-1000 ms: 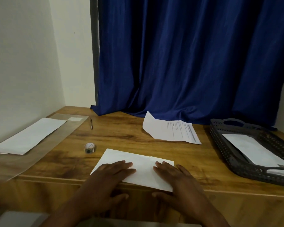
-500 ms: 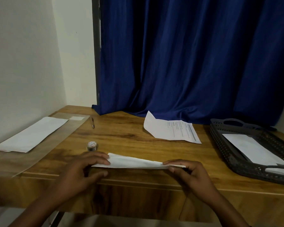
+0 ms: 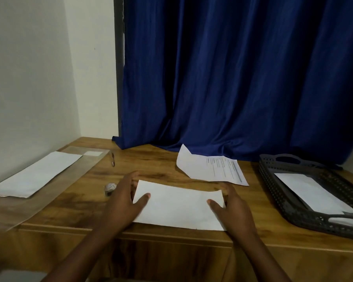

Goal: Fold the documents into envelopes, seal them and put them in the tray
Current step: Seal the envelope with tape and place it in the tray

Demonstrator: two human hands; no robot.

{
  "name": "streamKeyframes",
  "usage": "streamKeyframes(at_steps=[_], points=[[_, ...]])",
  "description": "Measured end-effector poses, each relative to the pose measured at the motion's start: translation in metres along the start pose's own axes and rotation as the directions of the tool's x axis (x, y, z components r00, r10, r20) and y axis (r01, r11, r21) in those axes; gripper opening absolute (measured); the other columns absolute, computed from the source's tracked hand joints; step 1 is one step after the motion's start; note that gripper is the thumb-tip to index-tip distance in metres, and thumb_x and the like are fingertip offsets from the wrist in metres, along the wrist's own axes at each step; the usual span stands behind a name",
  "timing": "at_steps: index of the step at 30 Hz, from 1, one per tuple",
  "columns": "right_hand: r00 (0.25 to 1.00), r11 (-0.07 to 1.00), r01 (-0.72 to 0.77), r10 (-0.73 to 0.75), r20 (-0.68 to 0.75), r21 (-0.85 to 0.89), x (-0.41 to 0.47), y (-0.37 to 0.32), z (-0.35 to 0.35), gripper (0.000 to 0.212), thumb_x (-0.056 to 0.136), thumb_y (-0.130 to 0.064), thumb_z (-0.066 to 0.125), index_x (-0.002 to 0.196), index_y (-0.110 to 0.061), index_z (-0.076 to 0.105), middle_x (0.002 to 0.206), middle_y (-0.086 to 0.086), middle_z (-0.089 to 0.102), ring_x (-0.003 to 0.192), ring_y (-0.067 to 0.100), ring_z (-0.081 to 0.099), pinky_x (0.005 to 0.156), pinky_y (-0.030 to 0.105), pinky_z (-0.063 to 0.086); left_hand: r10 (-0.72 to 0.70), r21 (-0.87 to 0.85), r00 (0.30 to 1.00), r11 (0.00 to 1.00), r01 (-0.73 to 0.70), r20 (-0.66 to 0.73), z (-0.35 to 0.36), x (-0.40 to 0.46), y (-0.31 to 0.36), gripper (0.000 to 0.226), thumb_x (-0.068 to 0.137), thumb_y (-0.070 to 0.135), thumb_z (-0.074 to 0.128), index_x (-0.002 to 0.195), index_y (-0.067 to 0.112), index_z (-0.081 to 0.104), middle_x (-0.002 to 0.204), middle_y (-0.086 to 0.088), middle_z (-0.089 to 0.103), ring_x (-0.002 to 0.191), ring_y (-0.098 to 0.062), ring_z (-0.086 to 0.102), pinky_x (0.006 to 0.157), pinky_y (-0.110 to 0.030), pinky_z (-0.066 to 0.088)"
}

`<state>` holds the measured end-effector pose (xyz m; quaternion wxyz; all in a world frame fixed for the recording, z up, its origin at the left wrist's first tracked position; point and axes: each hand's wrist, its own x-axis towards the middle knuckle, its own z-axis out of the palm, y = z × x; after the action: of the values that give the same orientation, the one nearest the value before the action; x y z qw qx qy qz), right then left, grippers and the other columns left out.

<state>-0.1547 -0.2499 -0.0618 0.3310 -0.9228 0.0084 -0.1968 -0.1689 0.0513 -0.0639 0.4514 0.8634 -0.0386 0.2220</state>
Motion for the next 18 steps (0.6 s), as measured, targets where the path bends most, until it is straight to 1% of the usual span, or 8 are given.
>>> streamKeyframes(at_steps=[2, 5, 6, 8, 11, 13, 15, 18], points=[[1.0, 0.997, 0.006, -0.007, -0.009, -0.079, -0.003, 0.0, 0.002, 0.069, 0.089, -0.052, 0.066, 0.148, -0.032, 0.037, 0.115, -0.005, 0.069, 0.095, 0.013, 0.067, 0.077, 0.028, 0.058, 0.076, 0.189, 0.997, 0.979, -0.08, 0.029, 0.003, -0.002, -0.003, 0.064, 0.088, 0.048, 0.069, 0.144, 0.029, 0.045, 0.137, 0.002, 0.054, 0.12, -0.015, 0.054, 0.099, -0.034, 0.048], [0.998, 0.974, 0.065, -0.068, -0.003, -0.218, -0.007, 0.0, 0.005, 0.057, 0.091, -0.054, 0.063, 0.141, -0.031, 0.05, 0.132, -0.001, 0.062, 0.103, 0.014, 0.065, 0.077, 0.024, 0.053, 0.193, 0.464, 0.98, 0.864, -0.196, 0.055, 0.003, -0.005, -0.002, 0.062, 0.087, 0.057, 0.06, 0.143, 0.033, 0.051, 0.154, -0.004, 0.04, 0.139, -0.026, 0.038, 0.109, -0.045, 0.037], [0.997, 0.967, 0.08, -0.083, -0.001, -0.243, -0.008, 0.001, 0.006, 0.051, 0.091, -0.055, 0.062, 0.136, -0.031, 0.056, 0.135, 0.0, 0.059, 0.103, 0.014, 0.065, 0.077, 0.023, 0.053, 0.235, 0.485, 0.97, 0.843, -0.235, 0.061, 0.003, -0.006, -0.001, 0.06, 0.088, 0.057, 0.059, 0.143, 0.034, 0.051, 0.158, -0.004, 0.035, 0.143, -0.027, 0.034, 0.111, -0.049, 0.034], [0.996, 0.964, 0.084, -0.088, -0.006, -0.253, -0.008, 0.002, 0.007, 0.044, 0.092, -0.055, 0.06, 0.13, -0.031, 0.062, 0.141, 0.001, 0.053, 0.109, 0.015, 0.062, 0.084, 0.026, 0.054, 0.269, 0.456, 0.95, 0.833, -0.312, 0.159, 0.003, -0.006, -0.001, 0.062, 0.093, 0.063, 0.046, 0.148, 0.035, 0.045, 0.164, 0.003, 0.027, 0.15, -0.02, 0.024, 0.118, -0.048, 0.027], [0.985, 0.963, 0.166, -0.173, -0.015, -0.215, -0.01, 0.0, 0.002, 0.047, 0.096, -0.058, 0.052, 0.135, -0.033, 0.058, 0.158, -0.002, 0.037, 0.141, 0.018, 0.04, 0.111, 0.036, 0.042, 0.221, 0.435, 0.885, 0.805, -0.403, 0.41, 0.004, -0.002, -0.008, 0.064, 0.097, 0.065, 0.025, 0.156, 0.039, 0.03, 0.163, 0.018, 0.018, 0.153, -0.004, 0.01, 0.126, -0.038, 0.01], [0.944, 0.924, 0.324, -0.3, 0.137, -0.205, -0.012, -0.005, 0.0, 0.06, 0.098, -0.067, 0.037, 0.15, -0.038, 0.039, 0.166, -0.015, 0.016, 0.153, 0.011, 0.014, 0.124, 0.039, 0.02, 0.17, 0.434, 0.848, 0.799, -0.417, 0.502, 0.006, 0.002, -0.011, 0.055, 0.104, 0.056, 0.027, 0.157, 0.04, 0.026, 0.165, 0.018, 0.017, 0.153, 0.0, 0.009, 0.127, -0.034, 0.008], [0.867, 0.87, 0.438, -0.341, 0.363, -0.228, -0.013, -0.008, 0.002, 0.071, 0.097, -0.074, 0.022, 0.158, -0.041, 0.015, 0.166, -0.02, -0.001, 0.153, 0.003, -0.005, 0.125, 0.037, 0.0, 0.131, 0.459, 0.828, 0.78, -0.426, 0.546, 0.009, 0.005, -0.013, 0.054, 0.107, 0.051, 0.025, 0.159, 0.038, 0.021, 0.167, 0.016, 0.013, 0.153, -0.001, 0.003, 0.126, -0.031, 0.002], [0.805, 0.872, 0.422, -0.233, 0.546, -0.25, -0.009, -0.006, 0.004, 0.078, 0.093, -0.079, 0.017, 0.16, -0.04, 0.005, 0.167, -0.018, 0.0, 0.153, 0.003, -0.002, 0.126, 0.036, -0.001, 0.127, 0.476, 0.821, 0.761, -0.44, 0.557, 0.011, 0.005, -0.011, 0.055, 0.107, 0.051, 0.022, 0.16, 0.037, 0.016, 0.168, 0.015, 0.009, 0.153, -0.001, -0.001, 0.124, -0.029, -0.001]])
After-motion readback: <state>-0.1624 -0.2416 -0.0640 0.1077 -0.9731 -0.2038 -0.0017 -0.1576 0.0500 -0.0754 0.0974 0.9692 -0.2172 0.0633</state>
